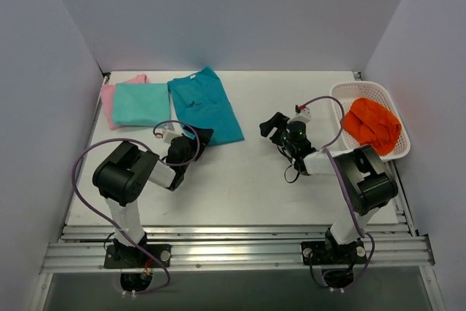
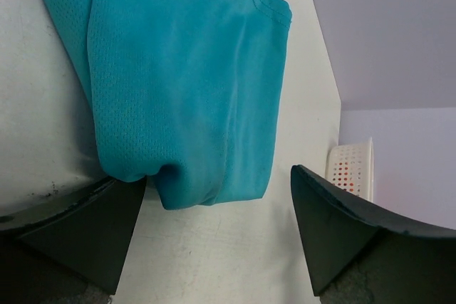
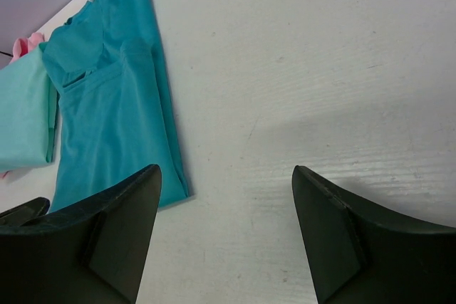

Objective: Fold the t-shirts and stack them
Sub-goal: Grab one side of the 2/3 rectangular tshirt with both arms

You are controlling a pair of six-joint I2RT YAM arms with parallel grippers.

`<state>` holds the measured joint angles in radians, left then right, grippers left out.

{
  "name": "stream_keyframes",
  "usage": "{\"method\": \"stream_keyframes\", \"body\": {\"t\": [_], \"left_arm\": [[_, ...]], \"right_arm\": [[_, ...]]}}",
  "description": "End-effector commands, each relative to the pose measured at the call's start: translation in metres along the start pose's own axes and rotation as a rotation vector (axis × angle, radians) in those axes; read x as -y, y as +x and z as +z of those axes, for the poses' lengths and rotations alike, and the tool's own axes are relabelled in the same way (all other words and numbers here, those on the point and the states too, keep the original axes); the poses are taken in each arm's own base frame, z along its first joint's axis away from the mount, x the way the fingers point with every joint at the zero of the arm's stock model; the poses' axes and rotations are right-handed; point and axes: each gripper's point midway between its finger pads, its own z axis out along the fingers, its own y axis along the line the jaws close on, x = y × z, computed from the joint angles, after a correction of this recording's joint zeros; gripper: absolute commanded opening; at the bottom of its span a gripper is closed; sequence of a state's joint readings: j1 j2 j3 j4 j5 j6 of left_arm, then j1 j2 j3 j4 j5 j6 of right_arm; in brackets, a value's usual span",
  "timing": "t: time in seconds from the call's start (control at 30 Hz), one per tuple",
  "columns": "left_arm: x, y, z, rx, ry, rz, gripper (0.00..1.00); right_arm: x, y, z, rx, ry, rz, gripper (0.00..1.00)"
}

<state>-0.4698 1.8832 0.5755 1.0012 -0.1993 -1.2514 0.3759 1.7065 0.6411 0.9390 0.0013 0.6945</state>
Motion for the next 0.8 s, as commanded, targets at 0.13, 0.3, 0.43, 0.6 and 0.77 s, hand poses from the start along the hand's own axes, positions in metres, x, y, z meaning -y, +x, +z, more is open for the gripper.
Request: {"method": "stream_keyframes", "body": {"t": [0.13, 0.3, 0.43, 0.6, 0.77], "left_arm": [[-0.041, 0.007, -0.003, 0.002, -0.166, 0.040, 0.51], [-0.043, 0.001, -0.009, 0.016, -0.203, 0.061, 0.14], [-0.048, -0.006, -0.015, 0.037, -0.246, 0.101, 0.08], [-0.038, -0.014, -0.022, 0.039, -0.239, 0.180, 0.02], [-0.030, 0.000, -0.055, -0.004, -0.229, 0.277, 0.02]], "right_arm": [[-0.015, -0.027, -0.009, 0.089, -0.054, 0.000, 0.69], [-0.018, -0.018, -0.007, 0.061, -0.086, 0.015, 0.68], [-0.020, -0.014, -0.006, 0.055, -0.105, 0.028, 0.68], [-0.020, 0.000, -0.013, 0.017, -0.128, 0.038, 0.68], [-0.021, 0.026, -0.034, 0.010, -0.142, 0.086, 0.66]]}}
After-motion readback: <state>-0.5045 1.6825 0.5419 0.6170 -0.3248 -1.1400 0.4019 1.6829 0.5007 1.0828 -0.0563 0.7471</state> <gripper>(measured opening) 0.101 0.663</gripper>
